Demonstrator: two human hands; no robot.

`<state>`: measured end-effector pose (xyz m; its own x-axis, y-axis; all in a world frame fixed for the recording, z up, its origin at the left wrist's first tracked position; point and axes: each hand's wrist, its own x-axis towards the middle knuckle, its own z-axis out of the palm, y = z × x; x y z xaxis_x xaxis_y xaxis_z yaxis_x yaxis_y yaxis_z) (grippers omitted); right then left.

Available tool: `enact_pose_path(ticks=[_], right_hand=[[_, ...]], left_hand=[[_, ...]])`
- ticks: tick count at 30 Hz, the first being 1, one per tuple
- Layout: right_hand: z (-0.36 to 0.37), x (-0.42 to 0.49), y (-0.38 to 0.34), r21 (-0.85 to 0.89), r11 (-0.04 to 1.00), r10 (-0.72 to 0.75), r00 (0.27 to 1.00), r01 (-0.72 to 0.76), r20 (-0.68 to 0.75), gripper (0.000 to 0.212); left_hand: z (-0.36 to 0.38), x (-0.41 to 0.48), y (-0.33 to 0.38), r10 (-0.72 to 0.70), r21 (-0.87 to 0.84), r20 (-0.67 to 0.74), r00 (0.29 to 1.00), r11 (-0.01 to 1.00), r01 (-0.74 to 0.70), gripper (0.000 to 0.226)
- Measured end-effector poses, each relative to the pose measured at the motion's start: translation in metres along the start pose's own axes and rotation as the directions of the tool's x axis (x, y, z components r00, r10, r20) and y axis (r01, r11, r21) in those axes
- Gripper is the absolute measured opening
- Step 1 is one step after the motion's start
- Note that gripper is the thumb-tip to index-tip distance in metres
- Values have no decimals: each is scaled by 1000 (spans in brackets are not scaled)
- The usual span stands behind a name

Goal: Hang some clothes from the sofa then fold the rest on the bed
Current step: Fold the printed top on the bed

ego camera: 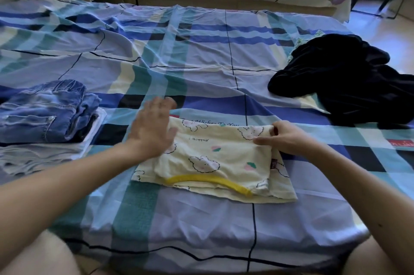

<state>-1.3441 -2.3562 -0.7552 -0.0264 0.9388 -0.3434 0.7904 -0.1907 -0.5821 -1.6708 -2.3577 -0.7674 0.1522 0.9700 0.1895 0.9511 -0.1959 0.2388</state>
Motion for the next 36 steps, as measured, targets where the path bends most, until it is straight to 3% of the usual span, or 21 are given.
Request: enact_pose_path(ticks=[2, 4, 6, 8, 12, 14, 15, 17, 19, 20, 21, 23, 24, 25, 28, 31, 33, 34, 35, 36], right_hand=[[-1, -7, -5, 71, 998, -5, 1000, 3, 28, 43], [0, -14, -9, 152, 988, -25, 998, 16, 54, 27], [2, -23, -11, 239, 970, -68, 992, 41, 107, 17], [4, -30, -12, 316, 948, -88, 982, 31, 168, 22], [5, -37, -19, 329, 942, 19, 990, -65, 141, 44], [6, -36, -28, 450, 892, -2, 996, -39, 91, 50], [6, -37, -34, 522, 853, -35, 997, -8, 71, 53], [10, -39, -47, 645, 762, -147, 985, 54, 91, 64], [18, -43, -58, 757, 651, -315, 929, 60, 197, 68], [22, -47, -64, 801, 598, -395, 879, 25, 267, 63], [27, -50, -67, 834, 551, -470, 823, -8, 319, 57], [33, -55, -69, 864, 502, -542, 771, -22, 335, 45], [35, -56, -68, 852, 523, -518, 799, 13, 305, 41], [39, -54, -66, 819, 569, -468, 846, 69, 254, 37], [61, -46, -58, 611, 730, -421, 905, 305, 51, 31], [86, -43, -50, 187, 781, -591, 802, 596, -87, 37], [98, -46, -54, 22, 710, -702, 710, 704, -56, 48], [104, -47, -57, -32, 688, -726, 688, 725, -9, 53], [110, -48, -57, -96, 683, -722, 690, 724, 60, 58], [115, -47, -56, -178, 691, -686, 713, 700, 142, 63]], left_hand=[[9, -8, 17, 286, -60, -36, 958, 956, -288, 56], [24, -15, 25, 362, -4, 185, 914, 930, -368, 80], [42, -24, 24, 303, 78, 411, 860, 928, -364, 99], [50, -27, 22, 261, 109, 486, 834, 929, -354, 104], [31, -25, 42, 212, 55, 489, 846, 961, -272, 111], [15, -22, 62, 260, -221, 388, 884, 958, -185, 92], [6, -19, 72, 247, -423, 346, 905, 902, -85, 75], [-14, -10, 84, 184, -768, 426, 886, 592, 246, 65], [-33, 1, 81, 151, -813, 557, 817, 299, 499, 81], [-39, 4, 75, 126, -799, 591, 797, 229, 556, 83], [-43, 7, 67, 89, -785, 606, 790, 227, 577, 77], [-46, 11, 50, -36, -745, 586, 809, 369, 556, 42], [-44, 12, 42, -110, -721, 548, 829, 441, 535, 24], [-40, 12, 33, -176, -703, 510, 842, 479, 526, 22], [-24, 16, 5, -283, -647, 474, 834, 530, 548, 36], [-11, 14, -9, -339, -414, 407, 848, 759, 502, 62], [-8, 10, -8, -239, -168, 191, 952, 948, 272, 78], [-8, 7, -7, -66, -60, 53, 996, 996, 69, 81], [-10, 4, -5, 129, 3, -2, 992, 992, -129, 80], [-9, 1, -5, 268, 9, 59, 962, 963, -268, 78]])
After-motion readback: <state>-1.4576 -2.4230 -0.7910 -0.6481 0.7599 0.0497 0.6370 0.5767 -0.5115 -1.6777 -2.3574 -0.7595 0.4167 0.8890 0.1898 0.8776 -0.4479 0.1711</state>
